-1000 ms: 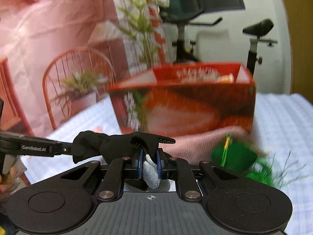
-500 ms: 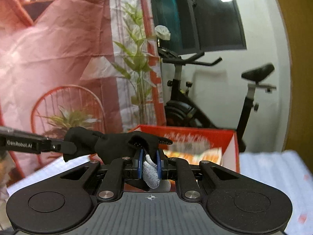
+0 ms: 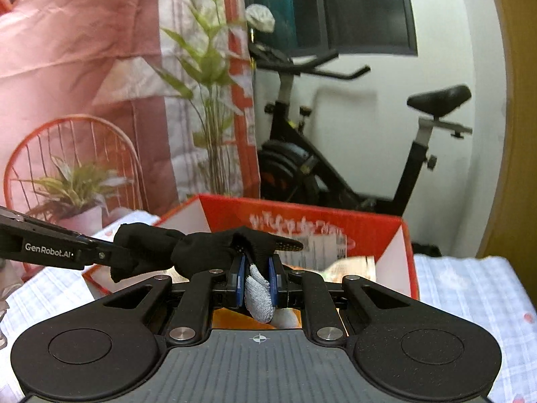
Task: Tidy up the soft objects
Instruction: 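Open both grippers to drop the black gloves into the box, then move both grippers back to the pink knit cloth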
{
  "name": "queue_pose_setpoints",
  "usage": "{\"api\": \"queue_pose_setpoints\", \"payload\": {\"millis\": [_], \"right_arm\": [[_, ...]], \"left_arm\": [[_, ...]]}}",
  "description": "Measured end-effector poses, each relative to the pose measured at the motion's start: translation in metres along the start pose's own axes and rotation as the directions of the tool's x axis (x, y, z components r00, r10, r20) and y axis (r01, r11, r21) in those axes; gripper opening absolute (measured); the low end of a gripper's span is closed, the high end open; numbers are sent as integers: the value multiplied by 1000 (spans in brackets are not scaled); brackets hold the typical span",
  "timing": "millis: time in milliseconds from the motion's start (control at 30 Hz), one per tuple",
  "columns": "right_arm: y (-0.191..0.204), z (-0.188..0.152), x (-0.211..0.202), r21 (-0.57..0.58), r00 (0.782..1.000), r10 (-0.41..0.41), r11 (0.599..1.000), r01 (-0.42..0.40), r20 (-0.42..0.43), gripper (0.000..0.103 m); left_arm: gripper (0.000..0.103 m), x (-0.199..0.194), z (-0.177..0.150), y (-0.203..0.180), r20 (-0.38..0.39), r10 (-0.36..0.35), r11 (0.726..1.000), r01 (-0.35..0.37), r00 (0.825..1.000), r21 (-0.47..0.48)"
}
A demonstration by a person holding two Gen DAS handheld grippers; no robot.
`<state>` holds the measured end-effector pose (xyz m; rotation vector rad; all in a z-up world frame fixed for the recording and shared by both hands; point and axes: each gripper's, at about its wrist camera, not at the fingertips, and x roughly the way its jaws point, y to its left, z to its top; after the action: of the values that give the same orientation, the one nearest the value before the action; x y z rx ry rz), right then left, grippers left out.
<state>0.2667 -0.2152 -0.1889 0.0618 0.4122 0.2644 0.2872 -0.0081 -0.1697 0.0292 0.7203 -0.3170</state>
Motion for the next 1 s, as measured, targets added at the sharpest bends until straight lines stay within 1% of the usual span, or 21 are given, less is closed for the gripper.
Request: {"api": "queue_pose_setpoints", "payload": {"millis": [200,300,333,367,400,433,467,667,833,1000], "right_arm": [[-4,-14,9,17,999,0,1000,1,-54,14],[-3,-18,7,5,998,-3,1000,3,-61,16],[-4,-19,6,2,998,-3,1000,3,-58,20],[-5,-19,4,1,999,-7,1000,7,-54,22],[-5,-20,2,2,999,-9,1000,9,-50,22],[-6,-19,1,5,999,-10,1000,10,-49,24],[-8,-20,-1,4,999,-12,1000,13,-47,25],[-13,-18,-18,-21,999,-42,999,42,-23,29],[-16,-18,-36,-21,999,-43,999,43,-4,29],[-13,-26,-58,-39,999,-32,999,32,12,29]], "left_arm": [[11,2,-7,1,-26,13,999,-12,1000,33],[15,0,-11,1,-29,22,999,-21,999,38],[17,-1,-12,1,-31,27,999,-26,999,40],[23,-2,-13,1,-31,29,999,-28,999,41],[27,-5,-14,1,-25,29,999,-27,999,42],[36,-9,-14,1,-18,28,999,-28,999,42],[41,-11,-14,2,-11,30,999,-29,999,43],[50,-32,-17,1,33,42,998,-44,999,48],[51,-50,-30,-3,57,45,997,-48,997,52],[53,-65,-49,0,55,56,998,-58,997,39]]}}
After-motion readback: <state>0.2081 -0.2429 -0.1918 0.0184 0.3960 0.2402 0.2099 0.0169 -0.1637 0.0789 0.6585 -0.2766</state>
